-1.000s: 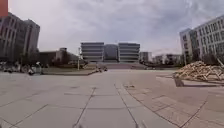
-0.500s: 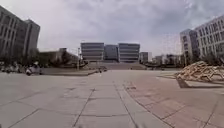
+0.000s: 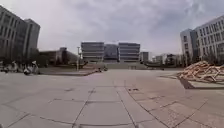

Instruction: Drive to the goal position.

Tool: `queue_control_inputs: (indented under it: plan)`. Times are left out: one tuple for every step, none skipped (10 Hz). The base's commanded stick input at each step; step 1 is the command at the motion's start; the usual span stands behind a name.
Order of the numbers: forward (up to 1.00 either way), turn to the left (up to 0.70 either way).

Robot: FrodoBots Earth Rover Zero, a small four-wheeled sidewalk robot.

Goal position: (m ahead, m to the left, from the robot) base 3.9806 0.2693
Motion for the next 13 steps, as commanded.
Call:
queue_control_inputs:
  plan:
    - [0.45,0.00]
    - [0.45,0.00]
    - [0.45,0.00]
    - [0.45,0.00]
    - [0.45,0.00]
    - [0.45,0.00]
    - [0.45,0.00]
    - [0.45,0.00]
    - [0.45,0.00]
    - [0.45,0.00]
    - [0.45,0.00]
    - [0.45,0.00]
    - [0.45,0.00]
